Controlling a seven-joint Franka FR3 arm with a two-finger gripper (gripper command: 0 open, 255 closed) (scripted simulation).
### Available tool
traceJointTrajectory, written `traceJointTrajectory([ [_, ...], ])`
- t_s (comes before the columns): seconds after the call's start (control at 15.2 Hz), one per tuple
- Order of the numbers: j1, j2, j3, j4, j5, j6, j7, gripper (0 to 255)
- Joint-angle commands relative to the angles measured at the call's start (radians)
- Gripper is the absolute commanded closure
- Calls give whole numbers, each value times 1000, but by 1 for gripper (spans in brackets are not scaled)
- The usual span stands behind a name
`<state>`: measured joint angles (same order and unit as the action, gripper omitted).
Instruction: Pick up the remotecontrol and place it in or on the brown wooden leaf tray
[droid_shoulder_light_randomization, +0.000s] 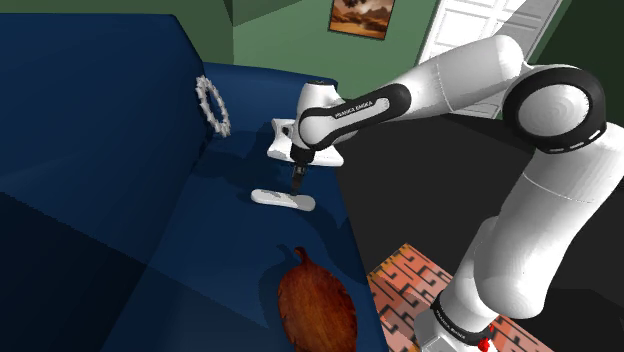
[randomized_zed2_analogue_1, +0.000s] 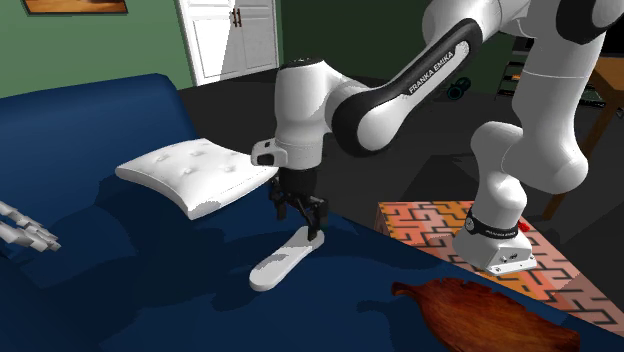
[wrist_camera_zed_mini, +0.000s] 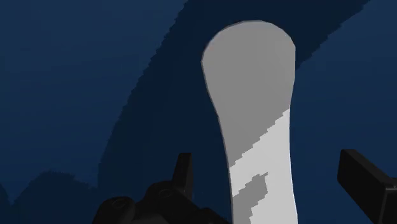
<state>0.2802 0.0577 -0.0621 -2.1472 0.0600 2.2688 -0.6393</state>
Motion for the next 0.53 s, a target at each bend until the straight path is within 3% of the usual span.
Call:
traceJointTrajectory([
  [0.0, 10, 58, 15, 40, 22, 22, -63, 0],
  [0.46, 11, 109, 20, 20, 30, 94, -69, 0],
])
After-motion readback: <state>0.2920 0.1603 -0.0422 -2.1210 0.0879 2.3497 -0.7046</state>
